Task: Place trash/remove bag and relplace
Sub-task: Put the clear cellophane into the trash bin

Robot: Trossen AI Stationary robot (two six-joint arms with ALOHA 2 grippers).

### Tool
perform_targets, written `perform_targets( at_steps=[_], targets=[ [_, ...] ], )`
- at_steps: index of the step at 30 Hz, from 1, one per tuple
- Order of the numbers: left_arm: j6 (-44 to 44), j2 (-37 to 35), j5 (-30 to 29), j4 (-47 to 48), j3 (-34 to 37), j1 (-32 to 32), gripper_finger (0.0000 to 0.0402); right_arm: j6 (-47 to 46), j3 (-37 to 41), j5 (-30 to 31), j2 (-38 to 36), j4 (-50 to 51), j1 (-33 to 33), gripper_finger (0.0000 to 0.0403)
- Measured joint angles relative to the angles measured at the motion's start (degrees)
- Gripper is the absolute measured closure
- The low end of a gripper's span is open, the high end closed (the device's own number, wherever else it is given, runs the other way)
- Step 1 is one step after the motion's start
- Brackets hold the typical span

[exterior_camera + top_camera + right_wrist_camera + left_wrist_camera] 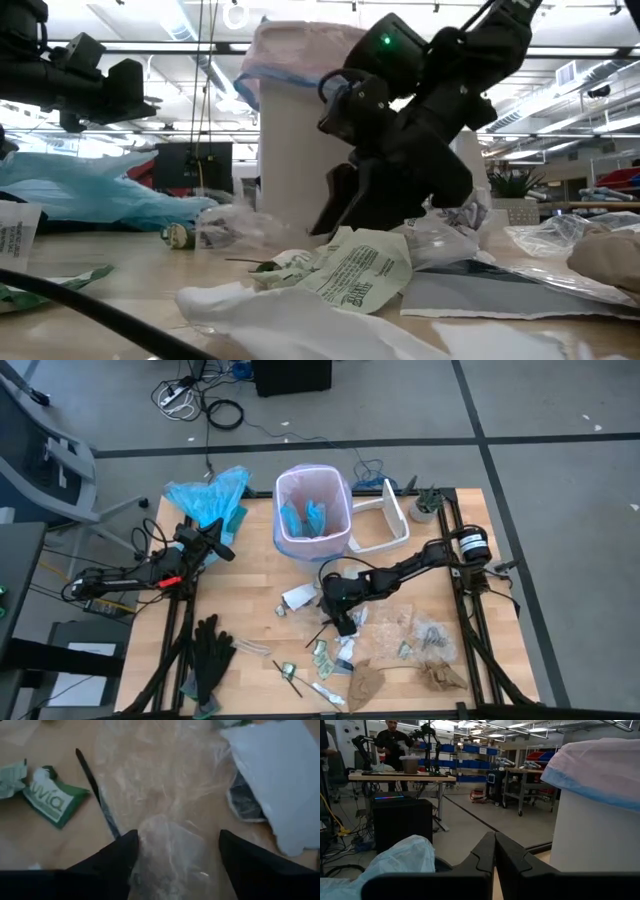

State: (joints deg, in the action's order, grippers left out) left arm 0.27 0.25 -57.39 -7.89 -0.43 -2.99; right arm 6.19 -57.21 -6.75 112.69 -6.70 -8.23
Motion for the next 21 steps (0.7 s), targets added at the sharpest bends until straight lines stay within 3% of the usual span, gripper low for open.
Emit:
perform_targets(
  at_steps=[3, 8, 9, 21],
  targets=[
    [0.00, 0.01, 0.00, 0.00, 0.01, -0.01, 0.0381, -2.12, 0.04, -0.07, -1.64, 4.60, -0.76, 0.0214],
    [0.00, 0.00, 0.00, -0.01, 0.00, -0.01, 0.0381, -4.01, 0.35, -0.58, -6.01, 12.44, -1.68, 0.0372],
    [0.00, 0.00, 0.00, 0.01, 0.02, 0.00, 0.0381, -4.42, 0.35, -0.57, -7.20, 14.01, -1.81, 0.0386],
    [0.00, 0.00, 0.00, -0.02, 0.02, -0.01, 0.0381, -21.45, 0.39, -0.48, -26.80, 27.53, -2.03, 0.0401]
  ],
)
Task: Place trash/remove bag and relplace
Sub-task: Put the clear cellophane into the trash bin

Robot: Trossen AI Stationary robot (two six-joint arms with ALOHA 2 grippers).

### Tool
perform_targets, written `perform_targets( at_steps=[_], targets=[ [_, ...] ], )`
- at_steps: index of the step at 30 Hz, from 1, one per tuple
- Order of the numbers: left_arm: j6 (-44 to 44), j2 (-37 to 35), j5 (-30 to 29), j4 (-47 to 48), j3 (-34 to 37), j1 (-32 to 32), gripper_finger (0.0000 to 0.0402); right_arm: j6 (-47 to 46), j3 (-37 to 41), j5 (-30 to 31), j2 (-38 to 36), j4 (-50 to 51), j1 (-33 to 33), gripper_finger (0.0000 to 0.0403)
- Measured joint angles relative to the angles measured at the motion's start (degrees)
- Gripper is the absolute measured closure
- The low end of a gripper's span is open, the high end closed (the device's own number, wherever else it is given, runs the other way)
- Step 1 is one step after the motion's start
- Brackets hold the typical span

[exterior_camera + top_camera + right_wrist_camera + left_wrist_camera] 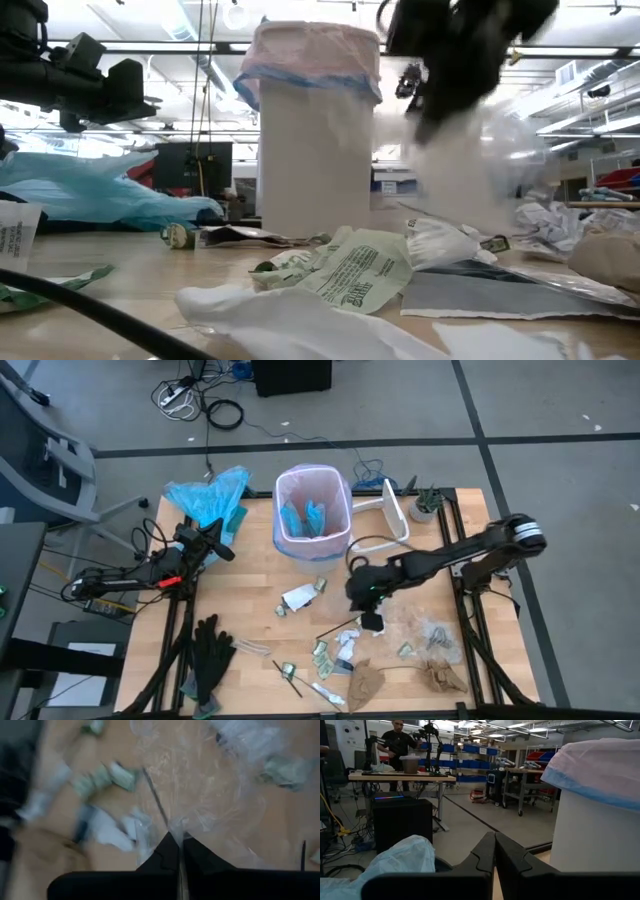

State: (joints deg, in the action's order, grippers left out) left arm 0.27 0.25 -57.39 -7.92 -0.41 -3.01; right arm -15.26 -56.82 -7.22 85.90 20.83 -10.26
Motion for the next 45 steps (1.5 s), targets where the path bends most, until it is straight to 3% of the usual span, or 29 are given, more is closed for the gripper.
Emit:
perform_targets(
  at_steps=[8, 12, 20, 26, 36, 42, 45],
  targets=[
    [0.00, 0.00, -0.01, -0.01, -0.02, 0.02, 0.0381, -8.22, -1.97, 0.14, -14.26, 0.47, -1.01, 0.0402],
    [0.00, 0.00, -0.01, 0.00, -0.02, 0.02, 0.0381, -8.95, -5.88, 4.21, -18.56, 0.24, -1.01, 0.0403],
    [0.00, 0.01, 0.00, 0.01, -0.02, 0.01, 0.0381, 4.26, -14.94, 16.95, -20.35, -3.54, 1.60, 0.0403],
    [0.00, 0.00, 0.00, 0.02, 0.01, 0.01, 0.0381, 14.61, -15.93, 20.06, -20.30, -23.22, 7.08, 0.0403],
    [0.00, 0.00, 0.00, 0.02, 0.01, 0.00, 0.0381, 15.39, -16.02, 19.07, -14.19, -49.98, 17.45, 0.0403],
    [0.00, 0.00, -0.01, 0.02, -0.02, 0.01, 0.0381, 5.62, -16.00, 11.21, -7.31, -70.89, 24.35, 0.0403],
    [0.00, 0.02, -0.01, 0.02, 0.00, 0.01, 0.0381, -0.52, -15.98, 10.36, -4.92, -73.15, 26.84, 0.0403]
  ],
)
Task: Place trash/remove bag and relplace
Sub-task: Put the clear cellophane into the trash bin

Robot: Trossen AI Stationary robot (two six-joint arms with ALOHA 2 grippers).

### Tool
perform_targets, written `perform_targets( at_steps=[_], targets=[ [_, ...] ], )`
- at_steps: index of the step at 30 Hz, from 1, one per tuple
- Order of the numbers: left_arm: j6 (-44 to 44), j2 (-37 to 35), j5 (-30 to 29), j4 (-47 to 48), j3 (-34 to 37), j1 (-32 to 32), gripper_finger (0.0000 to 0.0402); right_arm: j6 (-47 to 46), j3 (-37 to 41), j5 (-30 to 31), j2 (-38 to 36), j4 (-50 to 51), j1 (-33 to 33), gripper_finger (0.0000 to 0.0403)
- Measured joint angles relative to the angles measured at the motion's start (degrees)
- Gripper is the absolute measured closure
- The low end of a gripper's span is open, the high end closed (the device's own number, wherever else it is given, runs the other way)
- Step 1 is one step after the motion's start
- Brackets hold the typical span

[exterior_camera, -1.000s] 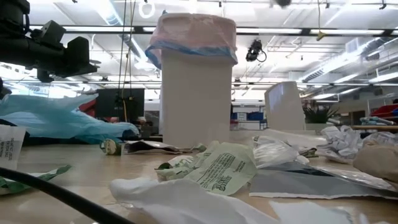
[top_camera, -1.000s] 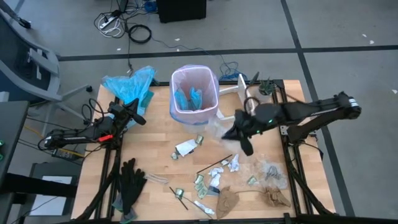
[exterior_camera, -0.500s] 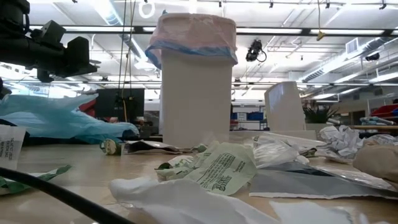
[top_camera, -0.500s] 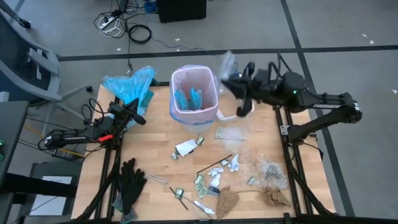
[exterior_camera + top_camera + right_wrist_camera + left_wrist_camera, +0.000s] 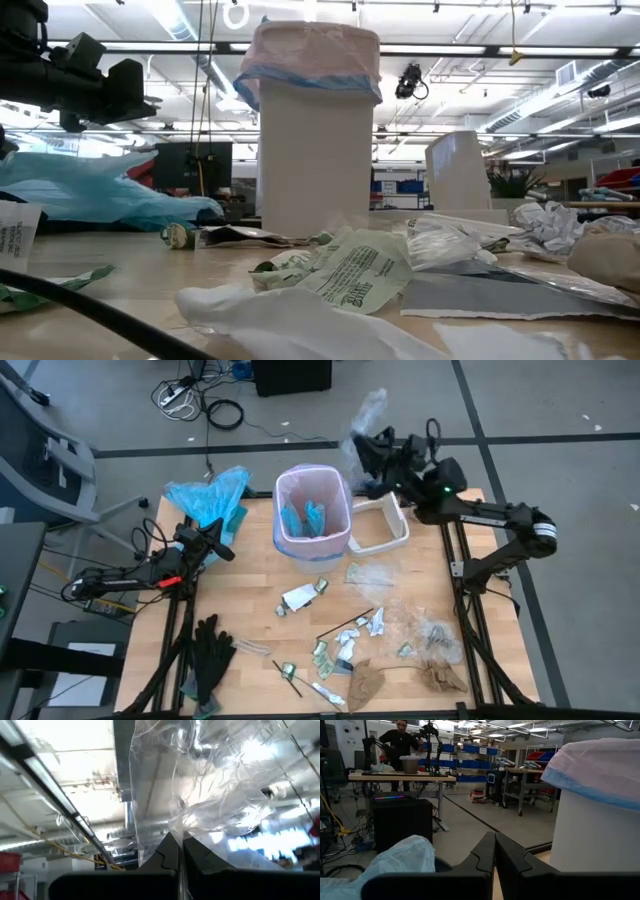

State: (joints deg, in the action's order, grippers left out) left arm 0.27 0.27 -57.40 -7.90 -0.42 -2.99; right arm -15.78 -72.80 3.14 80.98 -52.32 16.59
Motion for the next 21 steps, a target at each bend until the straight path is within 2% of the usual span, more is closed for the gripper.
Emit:
perform_targets(
  at_steps=[7, 10, 14, 21],
  targets=[
    [0.00, -0.02, 0.01, 0.01, -0.01, 0.00, 0.0381, -5.43, 0.00, -3.61, 5.50, 1.62, 1.43, 0.0403],
    [0.00, -0.02, 0.01, 0.02, 0.00, -0.01, 0.0381, -6.19, 0.02, -5.00, 6.77, 6.05, 1.13, 0.0403],
    [0.00, -0.02, 0.01, 0.00, -0.01, -0.01, 0.0381, -8.60, 0.04, -7.52, 6.90, 17.66, 1.04, 0.0403],
    [-0.01, -0.02, -0.01, 0.01, 0.01, 0.00, 0.0381, -6.56, 0.07, -11.20, 5.06, 40.48, 0.92, 0.0399]
  ],
)
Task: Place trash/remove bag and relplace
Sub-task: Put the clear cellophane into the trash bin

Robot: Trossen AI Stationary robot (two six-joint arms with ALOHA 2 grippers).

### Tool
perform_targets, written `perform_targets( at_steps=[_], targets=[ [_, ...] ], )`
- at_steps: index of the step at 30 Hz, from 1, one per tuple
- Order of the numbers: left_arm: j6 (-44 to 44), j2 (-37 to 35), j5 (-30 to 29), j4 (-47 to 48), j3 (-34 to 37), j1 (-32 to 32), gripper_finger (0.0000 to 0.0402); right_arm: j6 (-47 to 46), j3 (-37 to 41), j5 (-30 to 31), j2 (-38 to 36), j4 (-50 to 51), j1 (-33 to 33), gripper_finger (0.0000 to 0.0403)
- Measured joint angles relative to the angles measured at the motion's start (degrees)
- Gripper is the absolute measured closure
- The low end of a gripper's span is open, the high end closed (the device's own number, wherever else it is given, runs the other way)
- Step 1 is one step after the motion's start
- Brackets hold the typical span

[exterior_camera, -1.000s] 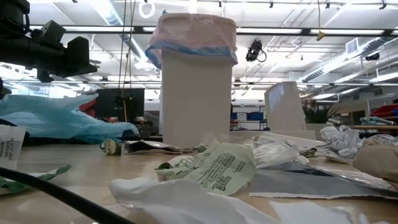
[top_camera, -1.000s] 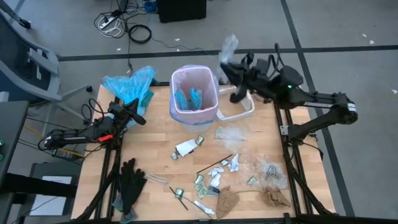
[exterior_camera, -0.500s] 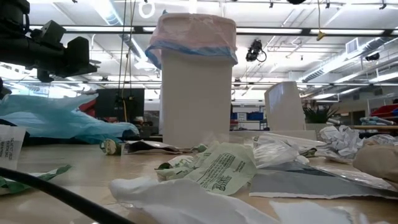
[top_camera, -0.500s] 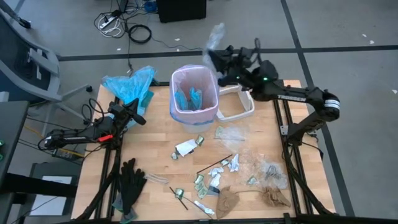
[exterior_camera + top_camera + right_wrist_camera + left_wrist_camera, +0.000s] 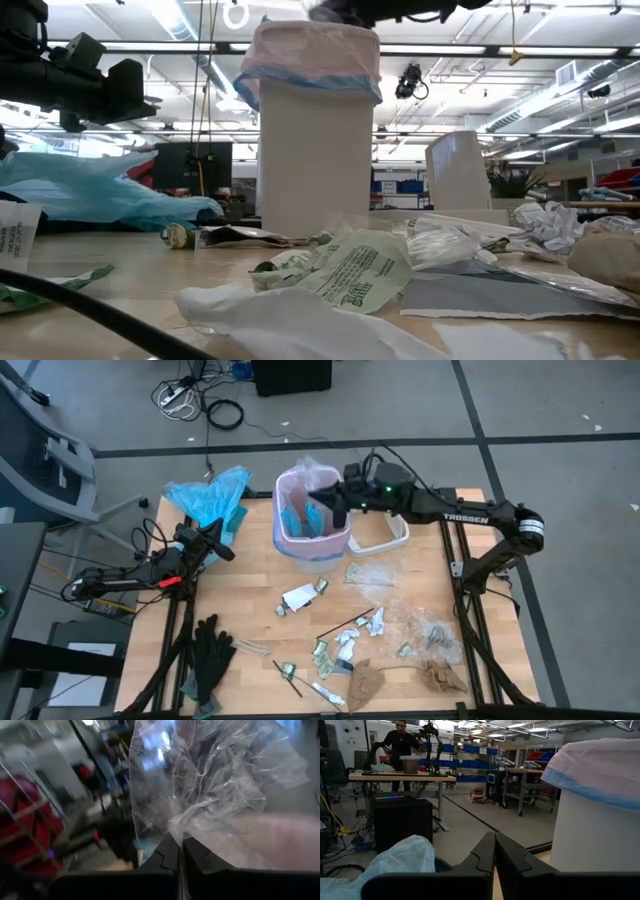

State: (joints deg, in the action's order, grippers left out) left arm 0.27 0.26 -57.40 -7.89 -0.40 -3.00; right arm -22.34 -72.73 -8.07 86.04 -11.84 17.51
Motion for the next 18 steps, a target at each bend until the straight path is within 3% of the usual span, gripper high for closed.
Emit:
perform_targets(
  at_steps=[6, 13, 18],
  targets=[
    [-0.01, 0.00, 0.02, 0.01, -0.02, -0.01, 0.0381, 0.45, 0.00, -5.28, -0.17, 5.65, -0.23, 0.0342],
    [0.00, 0.00, 0.01, -0.01, -0.02, 0.01, 0.0381, 1.88, -0.02, -3.57, -1.24, 4.38, 0.27, 0.0246],
    [0.01, 0.00, 0.02, -0.01, 0.00, 0.01, 0.0381, 1.96, -0.02, -2.58, -3.18, 6.55, 1.74, 0.0206]
  ],
)
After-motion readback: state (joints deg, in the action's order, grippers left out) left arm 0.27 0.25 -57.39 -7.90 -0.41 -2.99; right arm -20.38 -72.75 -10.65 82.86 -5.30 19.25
